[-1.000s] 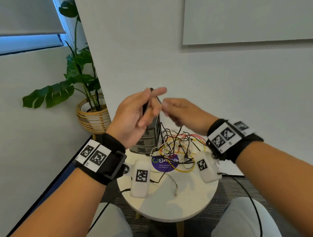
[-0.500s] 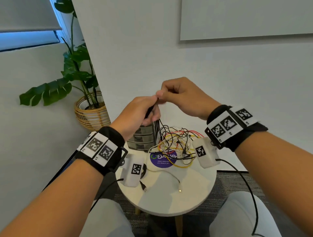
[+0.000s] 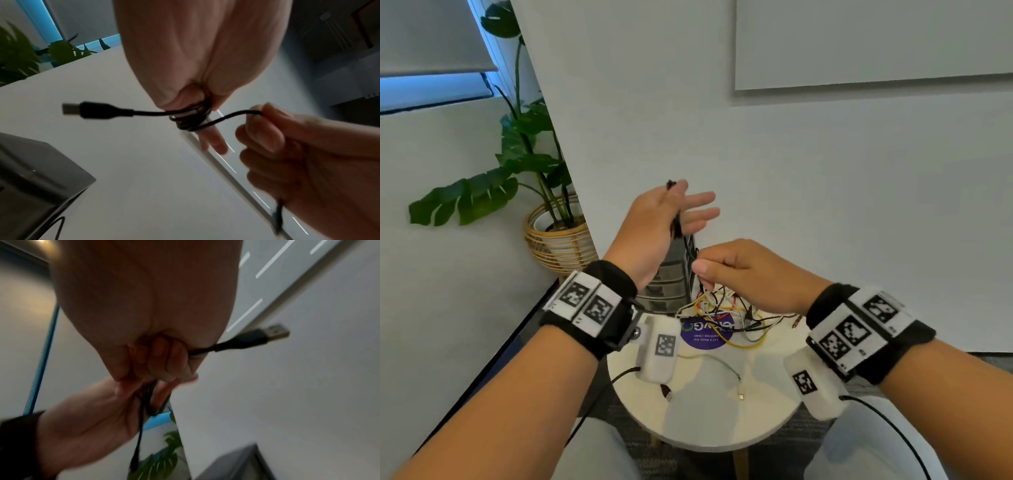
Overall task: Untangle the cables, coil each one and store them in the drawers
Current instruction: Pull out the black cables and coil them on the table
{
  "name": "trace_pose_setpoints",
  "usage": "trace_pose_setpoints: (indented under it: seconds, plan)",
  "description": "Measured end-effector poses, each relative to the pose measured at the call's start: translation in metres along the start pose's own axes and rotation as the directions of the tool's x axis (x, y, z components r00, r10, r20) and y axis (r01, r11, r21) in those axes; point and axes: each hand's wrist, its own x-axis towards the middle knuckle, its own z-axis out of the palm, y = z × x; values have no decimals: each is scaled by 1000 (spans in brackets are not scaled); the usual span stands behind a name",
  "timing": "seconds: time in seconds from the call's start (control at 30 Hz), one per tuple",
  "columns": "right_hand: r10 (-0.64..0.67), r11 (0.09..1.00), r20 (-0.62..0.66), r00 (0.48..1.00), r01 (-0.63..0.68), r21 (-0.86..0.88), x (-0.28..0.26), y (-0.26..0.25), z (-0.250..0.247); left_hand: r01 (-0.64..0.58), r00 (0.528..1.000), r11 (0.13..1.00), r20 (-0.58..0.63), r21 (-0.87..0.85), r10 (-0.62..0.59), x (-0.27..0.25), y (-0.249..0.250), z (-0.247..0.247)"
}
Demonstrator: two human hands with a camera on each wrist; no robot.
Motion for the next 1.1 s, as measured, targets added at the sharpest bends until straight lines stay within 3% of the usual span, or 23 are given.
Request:
trace_pose_setpoints:
  seconds: [0.1, 0.17, 0.27, 0.37, 0.47, 0.6, 0.7, 0.77, 0.87, 0.93, 0.97, 1.03, 1.1]
  plan:
    - [-50, 994, -18, 999, 48, -98, 9, -18, -27, -5, 999, 952, 38, 307, -7, -5, -14, 1]
    - [-77, 985, -50, 996, 68, -160, 13, -24, -48, -17, 991, 937, 130, 349, -31, -9, -15, 0]
    - [-110, 976, -134, 985, 81, -204, 20, -29, -66, 72, 960, 973, 250, 218, -127, -13, -7, 3]
    - [-114, 984, -185, 976, 85, -156, 25, -27, -59, 154, 953, 986, 254, 62, -164, -11, -2, 2]
    - [-74, 993, -241, 968, 50, -104, 26, -20, -44, 117, 975, 993, 192, -28, -110, -10, -3, -5]
    - [21, 985, -328, 944, -76, -154, 29, -16, -27, 142, 989, 985, 55, -100, -138, -12, -13, -10]
    - [155, 988, -259, 953, -154, 21, 26, -10, -27, 145, 989, 982, 47, -122, -140, -13, -17, -13]
    - [156, 987, -157, 975, -149, 56, 20, -7, -32, 139, 990, 980, 38, -144, -135, -14, -17, -16]
    - [73, 940, -92, 993, -99, -326, 19, -1, -35, 128, 992, 979, 31, -160, -125, -14, -19, -16]
    - [72, 901, -140, 988, -125, -416, 23, 2, -32, 119, 993, 977, 19, -174, -118, -14, -20, -11]
    - [92, 935, -195, 976, -152, -320, 24, 3, -30, 110, 994, 976, 9, -189, -110, -13, -21, -8]
    - [179, 981, -294, 939, -149, 120, 25, 4, -24, 81, 996, 975, -11, -207, -85, -12, -21, -3]
    - [252, 889, -330, 910, -83, 450, 25, 3, -18, 53, 998, 979, -27, -198, -59, -11, -20, 0]
